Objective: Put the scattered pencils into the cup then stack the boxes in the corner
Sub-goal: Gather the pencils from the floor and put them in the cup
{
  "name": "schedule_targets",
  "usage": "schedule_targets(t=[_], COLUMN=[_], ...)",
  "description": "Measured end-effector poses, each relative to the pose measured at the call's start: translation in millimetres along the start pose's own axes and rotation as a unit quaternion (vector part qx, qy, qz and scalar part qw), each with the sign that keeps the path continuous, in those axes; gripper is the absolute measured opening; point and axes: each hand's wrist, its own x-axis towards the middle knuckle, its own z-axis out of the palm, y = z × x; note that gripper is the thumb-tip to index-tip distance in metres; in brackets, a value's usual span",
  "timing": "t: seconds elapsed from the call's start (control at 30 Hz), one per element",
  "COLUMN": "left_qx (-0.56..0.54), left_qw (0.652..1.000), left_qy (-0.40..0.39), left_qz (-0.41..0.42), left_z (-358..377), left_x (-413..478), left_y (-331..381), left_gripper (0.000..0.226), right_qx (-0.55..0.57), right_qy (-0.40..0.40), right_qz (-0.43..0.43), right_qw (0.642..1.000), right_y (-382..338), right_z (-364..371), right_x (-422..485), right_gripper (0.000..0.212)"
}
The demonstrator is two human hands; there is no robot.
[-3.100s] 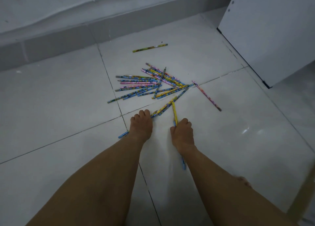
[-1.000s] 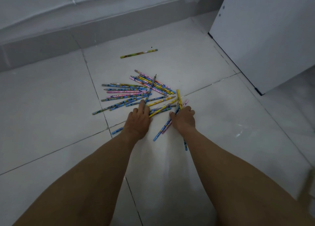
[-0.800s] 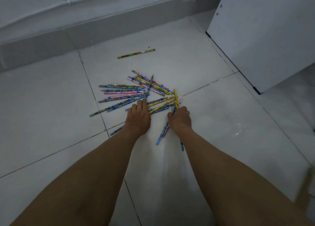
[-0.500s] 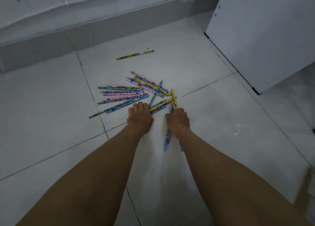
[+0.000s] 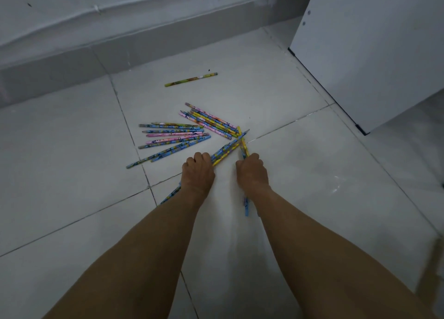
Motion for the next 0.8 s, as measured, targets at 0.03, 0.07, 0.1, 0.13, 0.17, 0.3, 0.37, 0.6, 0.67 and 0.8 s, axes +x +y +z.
schedule_targets(t=[0.03,0.07,0.1,0.13,0.17,0.3,0.37,0.6,0.67,0.8], left_qx=[0.002,0.006,0.018,0.03,0.044,-0.134,-0.21,-0.357,-0.375,-0.386], left_qw=[1.0,1.0,1.0,0.999,0.999,0.991,0.977,0.934,0.926,0.92], left_qy=[0.003,0.003,0.01,0.017,0.026,-0.014,-0.007,-0.022,-0.034,-0.069], left_qz=[0.004,0.004,0.006,0.002,0.001,-0.017,-0.022,-0.002,-0.005,-0.02], left_z=[0,-1,-2,-4,-4,-5,-9,-37,-43,-52], left_x=[-2,-4,-3,-4,-4,-3,-5,-15,-18,-22], left_y=[-1,-2,-4,-7,-9,-14,-15,-18,-20,-27], left_gripper=[0.021,0.02,0.021,0.022,0.025,0.03,0.031,0.031,0.032,0.038], right_qx=[0.011,0.023,0.042,0.069,0.099,0.171,0.206,0.39,0.44,0.503], right_qy=[0.003,0.004,0.006,0.007,0.009,0.007,-0.005,0.0,-0.011,-0.064], right_qz=[-0.009,-0.018,-0.021,-0.017,-0.011,-0.028,-0.041,-0.034,-0.026,-0.016], right_qw=[1.0,1.0,0.999,0.997,0.995,0.985,0.978,0.92,0.897,0.862], right_y=[1,4,6,8,11,20,20,-15,-28,-50], right_z=[-1,-3,-4,-5,-7,-11,-10,0,-1,-5], right_x=[1,2,3,3,2,-1,-2,-9,-9,-12], right_gripper=[0.036,0.034,0.033,0.032,0.031,0.029,0.03,0.041,0.044,0.048])
